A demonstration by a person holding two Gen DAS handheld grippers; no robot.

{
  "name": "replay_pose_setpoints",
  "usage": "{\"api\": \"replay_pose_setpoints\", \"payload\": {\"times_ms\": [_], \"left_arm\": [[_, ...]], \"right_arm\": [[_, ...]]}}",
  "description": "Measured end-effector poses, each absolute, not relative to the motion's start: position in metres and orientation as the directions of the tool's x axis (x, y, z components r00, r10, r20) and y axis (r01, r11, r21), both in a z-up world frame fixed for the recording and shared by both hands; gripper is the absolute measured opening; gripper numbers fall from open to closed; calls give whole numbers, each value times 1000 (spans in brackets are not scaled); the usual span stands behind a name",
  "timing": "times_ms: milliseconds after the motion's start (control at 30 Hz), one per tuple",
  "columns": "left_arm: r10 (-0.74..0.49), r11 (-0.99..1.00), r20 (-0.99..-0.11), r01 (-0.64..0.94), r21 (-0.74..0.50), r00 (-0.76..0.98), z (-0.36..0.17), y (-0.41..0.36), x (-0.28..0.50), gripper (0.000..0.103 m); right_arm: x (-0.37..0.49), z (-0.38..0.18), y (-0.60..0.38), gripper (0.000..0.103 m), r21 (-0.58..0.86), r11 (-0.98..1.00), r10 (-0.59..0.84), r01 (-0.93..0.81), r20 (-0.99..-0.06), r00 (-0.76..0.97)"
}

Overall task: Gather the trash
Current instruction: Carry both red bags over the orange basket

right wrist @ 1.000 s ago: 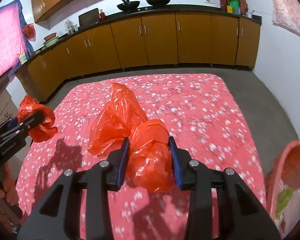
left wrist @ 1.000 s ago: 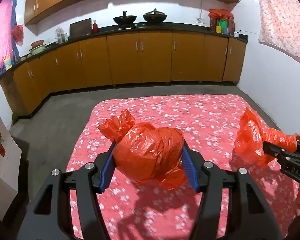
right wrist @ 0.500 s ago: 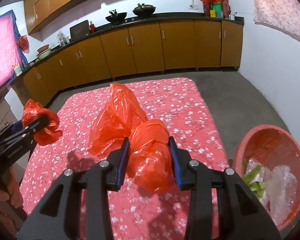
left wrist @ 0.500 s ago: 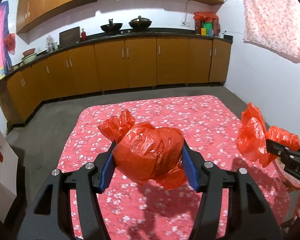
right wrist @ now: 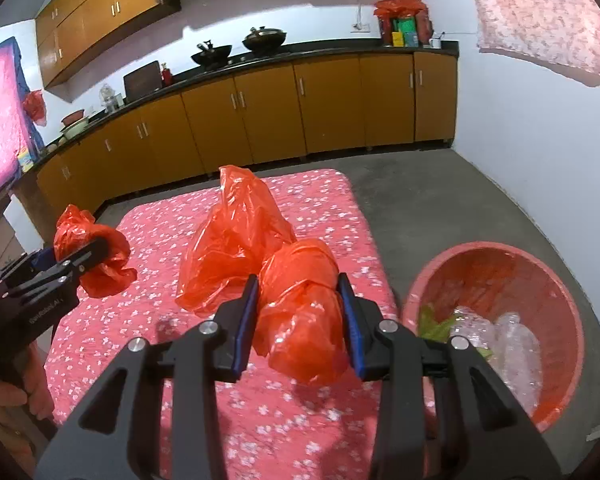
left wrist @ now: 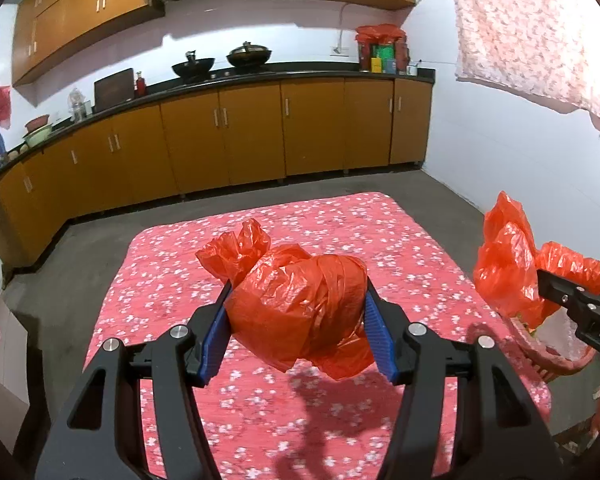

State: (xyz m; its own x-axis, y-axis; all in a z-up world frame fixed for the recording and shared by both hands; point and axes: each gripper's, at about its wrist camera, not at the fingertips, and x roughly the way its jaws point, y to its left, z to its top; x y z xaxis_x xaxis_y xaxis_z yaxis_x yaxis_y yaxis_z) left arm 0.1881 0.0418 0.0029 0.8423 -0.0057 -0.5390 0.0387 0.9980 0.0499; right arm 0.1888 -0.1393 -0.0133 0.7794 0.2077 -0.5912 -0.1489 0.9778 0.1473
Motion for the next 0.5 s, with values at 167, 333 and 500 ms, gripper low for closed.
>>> {"api": "replay_pose_setpoints", "payload": {"times_ms": [167,333,500], "left_arm": [[-35,996,-543,76,53,839,2,20,188,60],[-72,991,-548,121,53,833,0,-5,188,60],[-113,984,-551,170,53,827,-1,-34,188,60]], "right_arm": [[179,-12,-164,38,150,982,179,-111,-585,791],[170,-12,-192,38,151,987,140,-63,-582,801],[158,-15,-223,38,150,989,92,-4,-584,807]]}}
